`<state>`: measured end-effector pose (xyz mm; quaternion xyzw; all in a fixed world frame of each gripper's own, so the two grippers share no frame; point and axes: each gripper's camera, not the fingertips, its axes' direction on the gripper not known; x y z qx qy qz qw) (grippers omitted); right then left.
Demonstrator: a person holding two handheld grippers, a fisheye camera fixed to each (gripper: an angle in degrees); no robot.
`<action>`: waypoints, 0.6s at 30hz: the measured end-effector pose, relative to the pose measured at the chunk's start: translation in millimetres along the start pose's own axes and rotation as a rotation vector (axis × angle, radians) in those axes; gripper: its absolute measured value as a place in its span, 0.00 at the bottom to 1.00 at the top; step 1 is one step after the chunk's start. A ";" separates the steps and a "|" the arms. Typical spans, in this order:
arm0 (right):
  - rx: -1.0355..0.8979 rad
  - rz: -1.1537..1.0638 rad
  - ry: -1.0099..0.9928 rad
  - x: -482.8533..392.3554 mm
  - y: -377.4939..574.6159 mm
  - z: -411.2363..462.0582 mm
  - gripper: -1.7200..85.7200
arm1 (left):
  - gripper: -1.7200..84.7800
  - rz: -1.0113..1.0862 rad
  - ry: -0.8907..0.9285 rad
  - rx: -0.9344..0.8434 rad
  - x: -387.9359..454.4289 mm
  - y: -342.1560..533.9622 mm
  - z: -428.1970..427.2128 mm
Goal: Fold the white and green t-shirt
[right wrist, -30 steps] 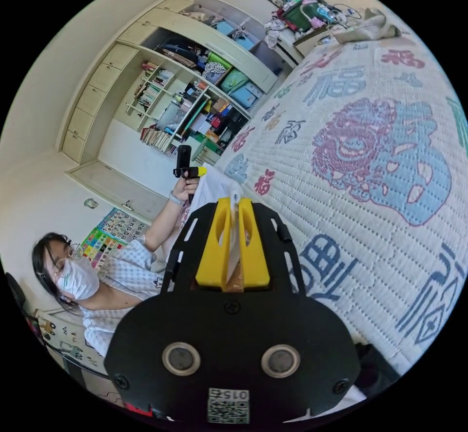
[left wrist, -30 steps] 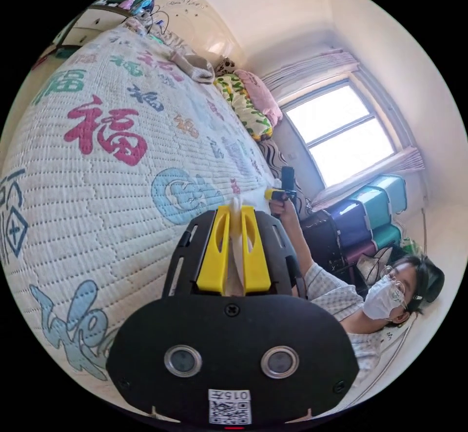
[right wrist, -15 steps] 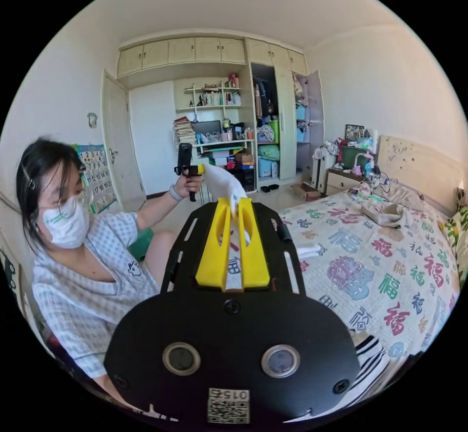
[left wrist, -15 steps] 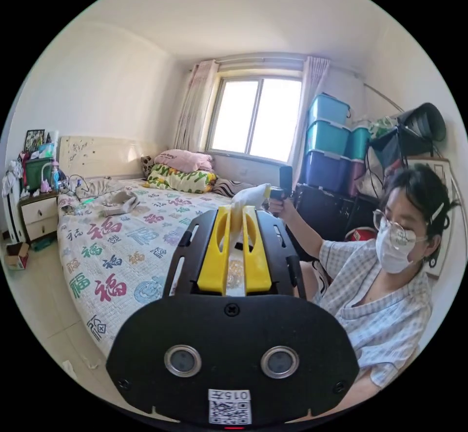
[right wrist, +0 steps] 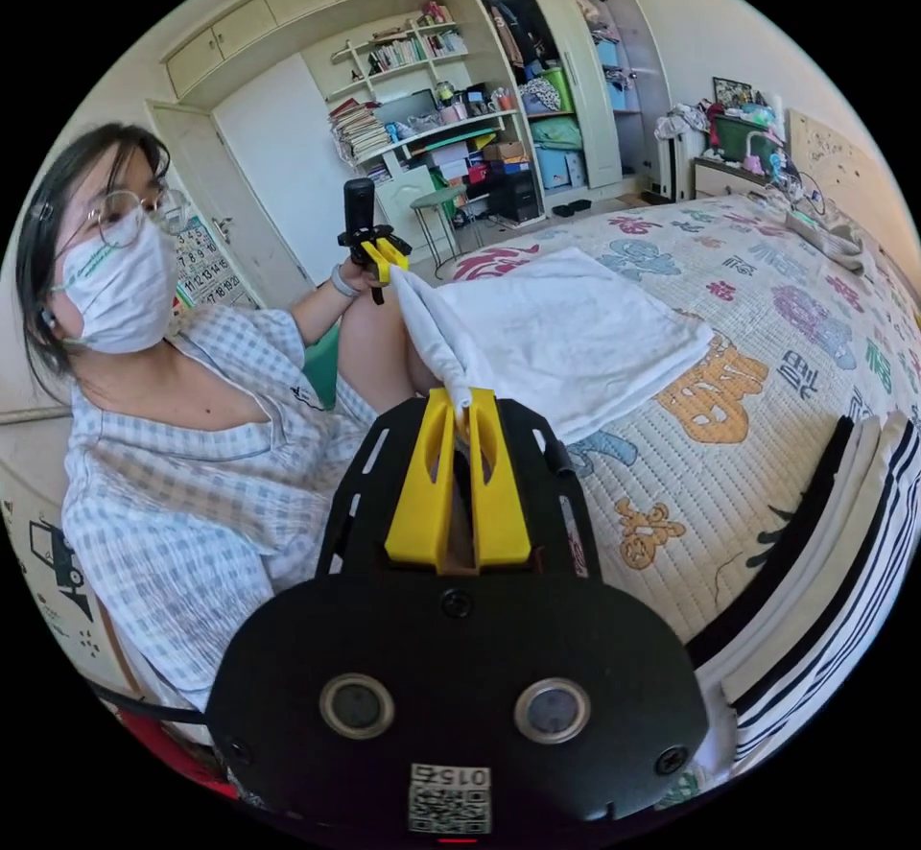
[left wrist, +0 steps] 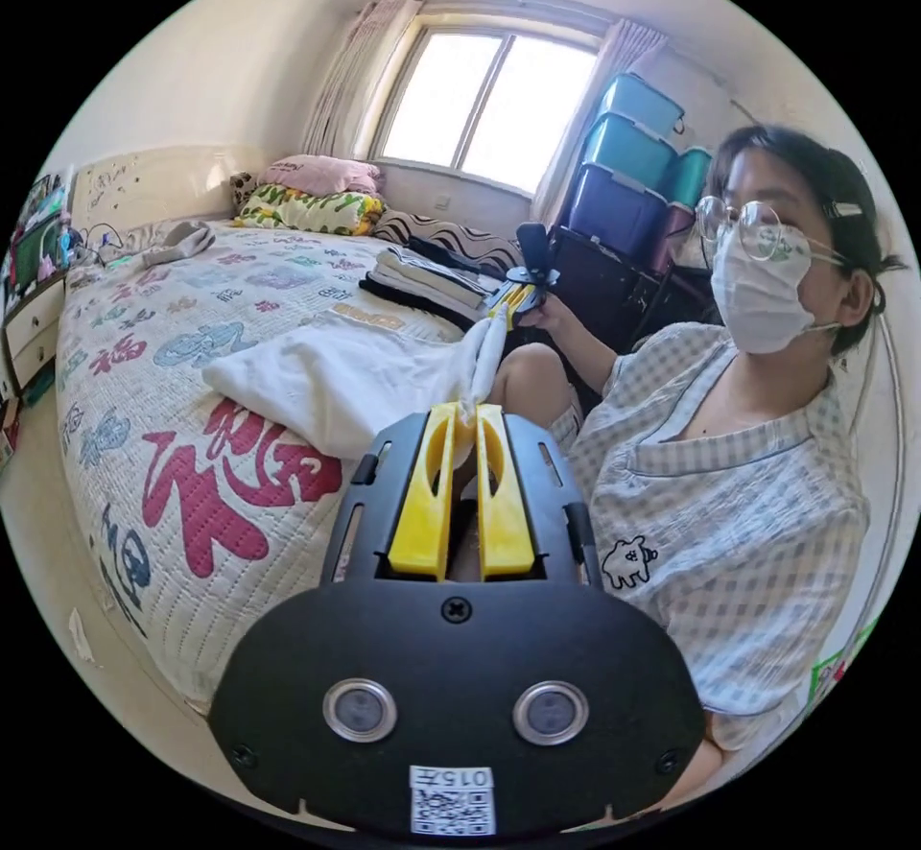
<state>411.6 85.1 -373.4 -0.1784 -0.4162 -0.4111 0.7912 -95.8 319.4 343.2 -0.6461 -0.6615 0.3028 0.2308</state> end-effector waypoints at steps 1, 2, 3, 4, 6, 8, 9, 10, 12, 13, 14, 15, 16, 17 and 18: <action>0.002 0.005 -0.003 4.2 -4.1 -2.7 0.03 | 0.04 -0.008 0.008 0.006 -4.1 -4.5 -1.5; 0.009 0.018 -0.002 14.2 -13.0 -8.6 0.03 | 0.04 -0.023 0.018 0.013 -13.1 -15.6 -4.4; 0.022 0.039 -0.006 26.7 -22.5 -14.4 0.03 | 0.04 -0.048 0.017 0.024 -24.5 -28.3 -7.5; 0.025 0.051 -0.012 34.2 -27.9 -17.2 0.03 | 0.04 -0.066 0.015 0.029 -31.4 -35.1 -8.9; 0.049 0.126 -0.046 73.7 -51.4 -26.8 0.03 | 0.03 -0.165 0.014 0.040 -68.9 -63.3 -13.6; 0.049 0.195 -0.077 111.1 -69.2 -29.1 0.03 | 0.03 -0.267 0.051 0.055 -107.8 -80.9 -14.3; 0.040 0.246 -0.108 139.4 -79.8 -27.2 0.03 | 0.03 -0.349 0.101 0.071 -138.2 -89.0 -12.7; 0.040 0.275 -0.126 153.8 -84.2 -25.8 0.03 | 0.03 -0.388 0.130 0.077 -153.9 -92.0 -11.1; 0.058 0.385 -0.210 209.4 -96.2 -18.1 0.03 | 0.03 -0.533 0.184 0.095 -213.4 -96.8 -1.5; 0.069 0.409 -0.228 222.0 -97.8 -16.1 0.03 | 0.03 -0.563 0.182 0.097 -226.5 -96.5 1.2; 0.083 0.464 -0.258 245.4 -99.6 -11.3 0.03 | 0.03 -0.615 0.166 0.087 -249.9 -94.7 7.1; 0.064 0.513 -0.267 265.1 -101.2 -5.9 0.03 | 0.03 -0.663 0.138 0.058 -268.9 -91.9 13.1; 0.046 0.525 -0.258 272.8 -102.4 -3.6 0.03 | 0.03 -0.685 0.128 0.040 -277.1 -90.5 16.4; 0.006 0.532 -0.223 284.9 -105.3 0.2 0.03 | 0.03 -0.708 0.118 0.001 -290.3 -89.7 22.4; -0.032 0.532 -0.206 294.2 -108.7 4.2 0.03 | 0.03 -0.725 0.119 -0.021 -300.1 -91.1 26.2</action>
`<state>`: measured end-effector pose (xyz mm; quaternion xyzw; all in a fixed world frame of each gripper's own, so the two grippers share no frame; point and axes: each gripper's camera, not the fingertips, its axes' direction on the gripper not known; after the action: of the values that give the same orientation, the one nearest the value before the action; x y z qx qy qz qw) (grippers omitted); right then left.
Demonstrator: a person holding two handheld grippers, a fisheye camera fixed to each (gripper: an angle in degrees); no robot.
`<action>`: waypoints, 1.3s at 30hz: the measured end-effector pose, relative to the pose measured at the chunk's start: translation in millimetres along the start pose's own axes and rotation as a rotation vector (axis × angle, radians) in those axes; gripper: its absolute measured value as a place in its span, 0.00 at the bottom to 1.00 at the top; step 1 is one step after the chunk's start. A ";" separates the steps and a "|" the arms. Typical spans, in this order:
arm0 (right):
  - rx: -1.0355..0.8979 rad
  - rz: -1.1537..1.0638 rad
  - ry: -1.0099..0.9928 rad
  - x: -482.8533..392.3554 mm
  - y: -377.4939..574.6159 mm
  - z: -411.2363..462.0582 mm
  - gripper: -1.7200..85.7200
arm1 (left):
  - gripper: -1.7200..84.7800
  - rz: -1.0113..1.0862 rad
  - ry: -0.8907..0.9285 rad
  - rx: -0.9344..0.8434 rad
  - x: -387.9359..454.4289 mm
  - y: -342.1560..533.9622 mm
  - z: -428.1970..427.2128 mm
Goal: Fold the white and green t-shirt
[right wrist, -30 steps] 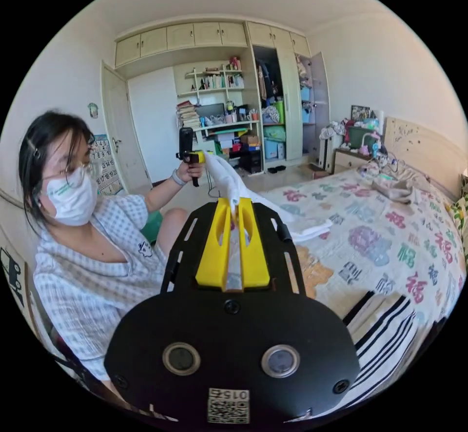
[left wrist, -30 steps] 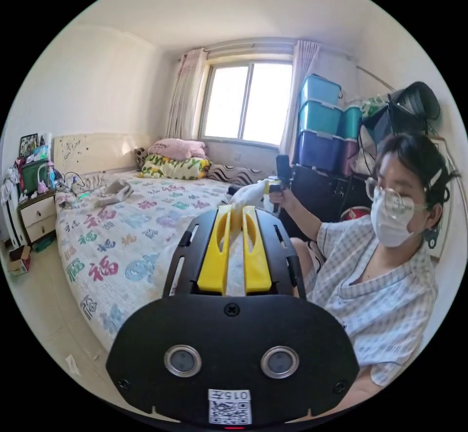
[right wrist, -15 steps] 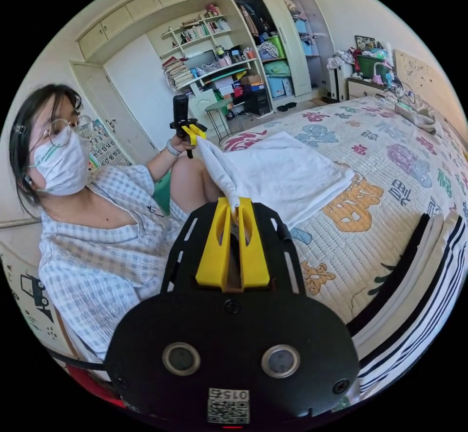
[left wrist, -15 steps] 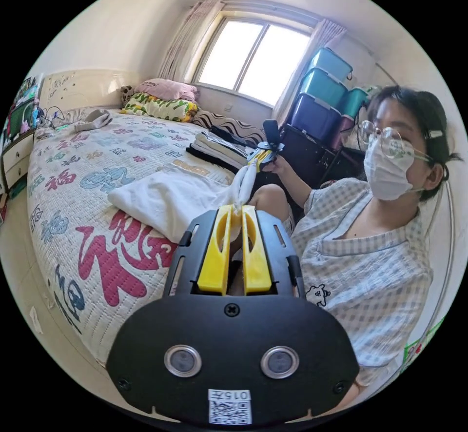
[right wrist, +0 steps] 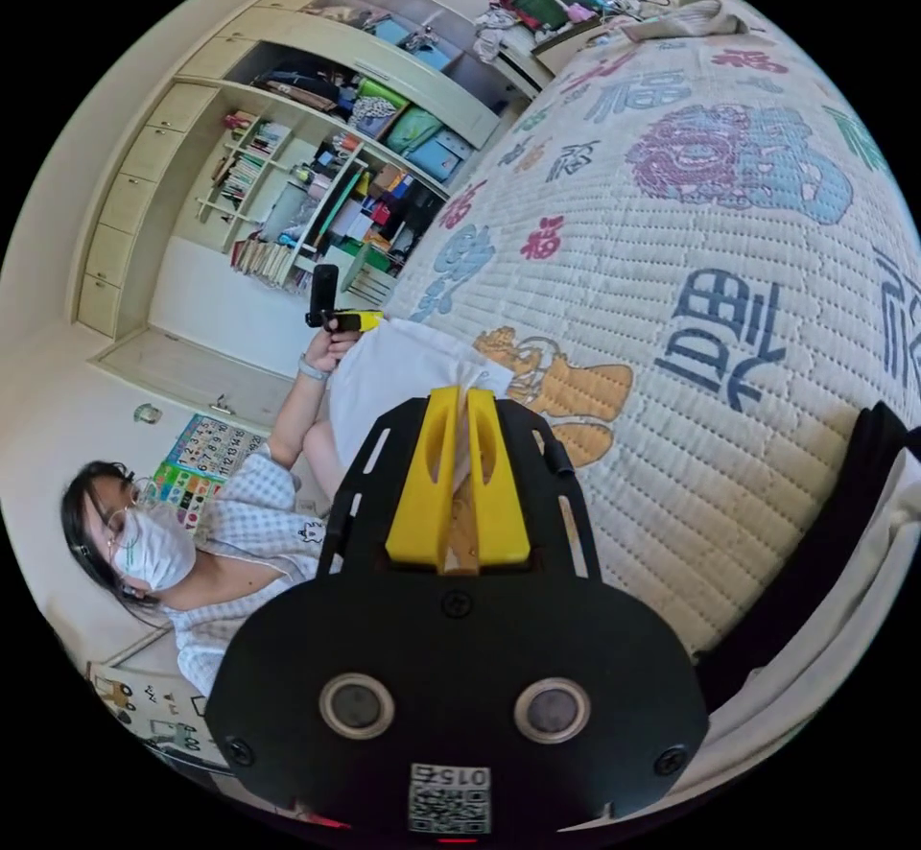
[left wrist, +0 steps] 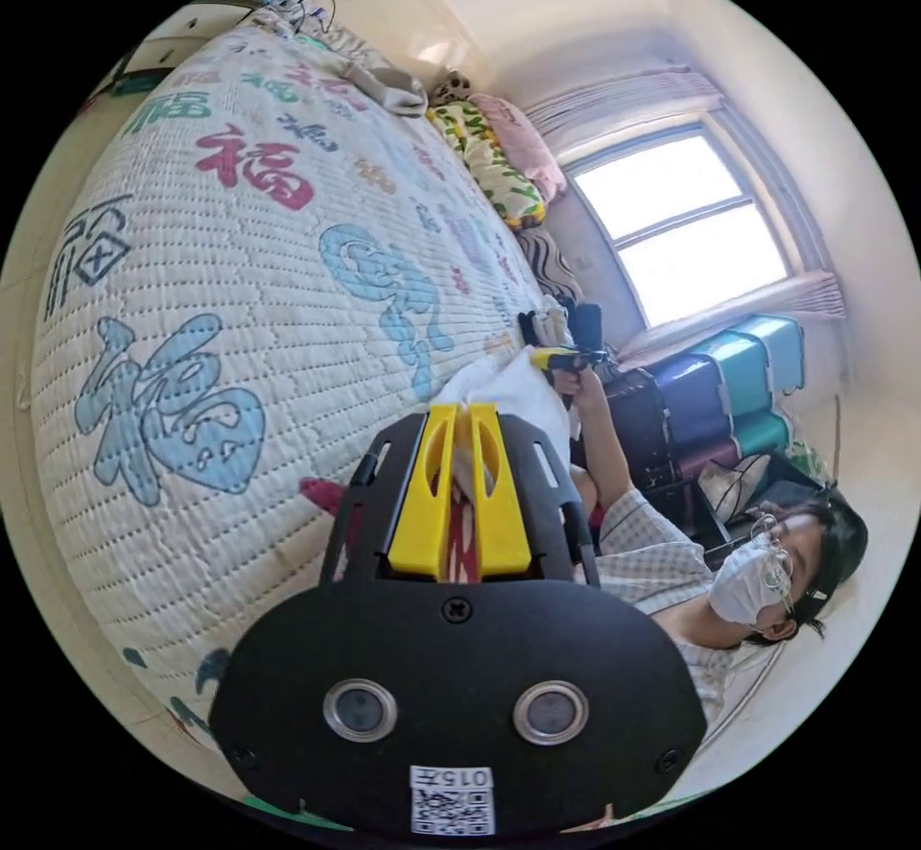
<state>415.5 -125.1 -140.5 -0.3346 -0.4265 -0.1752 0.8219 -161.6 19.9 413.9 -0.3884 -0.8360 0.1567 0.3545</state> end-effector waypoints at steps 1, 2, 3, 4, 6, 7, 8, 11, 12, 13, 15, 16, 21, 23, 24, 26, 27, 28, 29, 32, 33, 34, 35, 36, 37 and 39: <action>-0.013 0.003 0.003 2.9 -3.9 1.0 0.03 | 0.03 -0.008 0.013 -0.001 -2.2 -3.6 0.5; -0.022 0.008 0.004 7.6 -10.8 1.7 0.03 | 0.03 -0.003 0.026 0.008 -2.6 -10.3 0.3; -0.022 0.009 0.005 10.6 -17.3 0.4 0.03 | 0.03 0.004 0.005 0.007 -0.4 -16.9 0.4; -0.022 0.008 0.008 11.5 -20.1 -0.7 0.03 | 0.03 0.008 -0.009 0.005 1.0 -20.0 0.7; -0.010 0.012 0.019 15.7 -27.3 -4.7 0.03 | 0.03 0.013 -0.047 -0.003 2.8 -29.1 2.5; -0.008 0.016 0.020 17.1 -28.1 -5.2 0.03 | 0.03 0.008 -0.053 -0.004 2.1 -30.5 3.1; 0.002 0.020 0.017 19.7 -28.4 -7.3 0.04 | 0.04 -0.003 -0.063 -0.008 -0.2 -32.7 4.9; 0.024 0.003 0.037 20.6 -23.1 -20.4 0.06 | 0.06 -0.008 -0.064 -0.007 -2.5 -37.2 5.1; 0.036 -0.016 0.073 17.0 -17.2 -29.1 0.08 | 0.08 0.003 -0.081 0.001 -0.6 -36.4 0.8; 0.047 -0.027 0.087 14.3 -13.4 -34.2 0.09 | 0.09 0.009 -0.096 0.007 0.9 -35.0 -2.5; 0.097 -0.106 0.054 -2.4 4.1 -56.0 0.11 | 0.11 0.053 -0.163 0.056 13.6 -21.5 -20.9; 0.102 -0.131 0.034 -7.5 8.3 -60.3 0.11 | 0.11 0.075 -0.178 0.062 19.3 -16.9 -24.7; 0.035 -0.221 0.107 -26.2 33.1 -56.4 0.12 | 0.14 0.254 -0.204 -0.054 68.5 19.3 -9.6; 0.001 -0.190 0.071 -15.9 31.3 -46.8 0.12 | 0.14 0.255 -0.166 -0.073 70.1 25.4 0.2; -0.036 -0.165 0.010 -5.8 28.5 -39.9 0.11 | 0.14 0.251 -0.131 -0.066 67.8 27.3 3.6; -0.094 -0.126 -0.055 10.4 24.4 -29.8 0.09 | 0.13 0.233 -0.092 -0.059 61.0 26.9 5.4; -0.109 -0.113 -0.057 19.5 23.1 -25.4 0.07 | 0.12 0.214 -0.087 -0.053 55.1 26.0 6.1; -0.114 -0.111 -0.058 23.3 22.7 -24.1 0.06 | 0.11 0.208 -0.084 -0.055 52.2 25.5 7.0; -0.117 -0.105 -0.069 30.8 22.0 -24.2 0.05 | 0.10 0.193 -0.087 -0.069 46.6 24.8 10.2; -0.129 -0.107 -0.068 45.2 22.3 -28.8 0.03 | 0.05 0.186 -0.141 -0.129 37.3 25.5 19.9; -0.139 -0.115 -0.053 49.5 22.8 -28.5 0.03 | 0.04 0.193 -0.165 -0.144 35.0 27.0 22.7; -0.145 -0.120 -0.044 51.6 23.0 -27.9 0.03 | 0.03 0.194 -0.178 -0.151 33.8 27.5 23.8; -0.155 -0.125 -0.029 56.3 23.0 -26.5 0.03 | 0.03 0.199 -0.198 -0.160 31.6 28.3 25.6; -0.158 -0.124 -0.029 62.7 23.1 -26.3 0.03 | 0.03 0.207 -0.216 -0.168 29.7 28.9 27.1; -0.158 -0.122 -0.033 66.2 23.3 -26.5 0.03 | 0.03 0.208 -0.222 -0.170 28.5 29.2 27.6; -0.155 -0.135 -0.059 79.4 25.4 -28.1 0.04 | 0.04 0.215 -0.237 -0.169 24.0 31.1 27.7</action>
<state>492.0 -126.7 -97.3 -0.3728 -0.4573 -0.2525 0.7669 -175.4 58.7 389.2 -0.4828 -0.8358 0.1673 0.2009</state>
